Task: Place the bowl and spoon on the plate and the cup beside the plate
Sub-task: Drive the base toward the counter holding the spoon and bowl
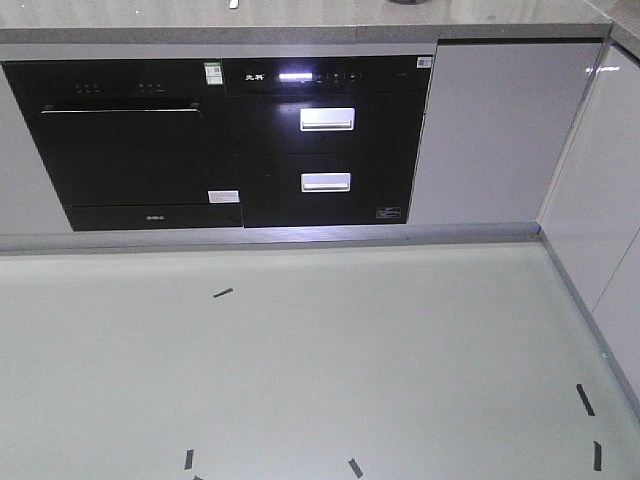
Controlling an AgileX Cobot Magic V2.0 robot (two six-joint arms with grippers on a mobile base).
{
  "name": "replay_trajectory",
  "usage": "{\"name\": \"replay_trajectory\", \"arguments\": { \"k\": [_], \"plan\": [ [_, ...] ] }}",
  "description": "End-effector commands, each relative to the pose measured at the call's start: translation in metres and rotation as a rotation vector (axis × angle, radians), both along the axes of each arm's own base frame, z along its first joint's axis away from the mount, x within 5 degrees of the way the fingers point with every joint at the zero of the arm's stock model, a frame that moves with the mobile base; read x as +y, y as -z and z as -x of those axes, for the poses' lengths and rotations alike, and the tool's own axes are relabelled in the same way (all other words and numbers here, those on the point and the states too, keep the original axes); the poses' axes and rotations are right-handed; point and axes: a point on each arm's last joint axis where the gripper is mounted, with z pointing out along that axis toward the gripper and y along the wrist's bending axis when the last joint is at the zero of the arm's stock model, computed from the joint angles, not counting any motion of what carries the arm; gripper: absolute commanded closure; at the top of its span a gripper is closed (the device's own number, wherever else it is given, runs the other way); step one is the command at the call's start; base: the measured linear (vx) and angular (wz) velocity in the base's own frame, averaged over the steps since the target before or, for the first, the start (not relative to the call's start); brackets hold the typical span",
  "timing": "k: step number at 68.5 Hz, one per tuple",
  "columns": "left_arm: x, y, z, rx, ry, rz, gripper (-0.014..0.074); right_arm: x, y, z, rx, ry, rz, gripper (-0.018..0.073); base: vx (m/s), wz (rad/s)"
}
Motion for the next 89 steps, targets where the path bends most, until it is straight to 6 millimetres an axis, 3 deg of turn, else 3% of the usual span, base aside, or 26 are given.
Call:
{"name": "replay_trajectory", "arguments": {
  "k": [1, 89],
  "plan": [
    [-0.0009, -0.0131, 0.001, -0.102, 0.011, 0.004, 0.0603, 0.0001, -0.004, 0.0004, -0.068, 0.002, 0.003, 0.0565, 0.04, 0.01],
    [-0.0009, -0.0131, 0.001, -0.102, 0.011, 0.004, 0.0603, 0.0001, -0.004, 0.0004, -0.068, 0.002, 0.003, 0.0565, 0.11, 0.02]
  ]
}}
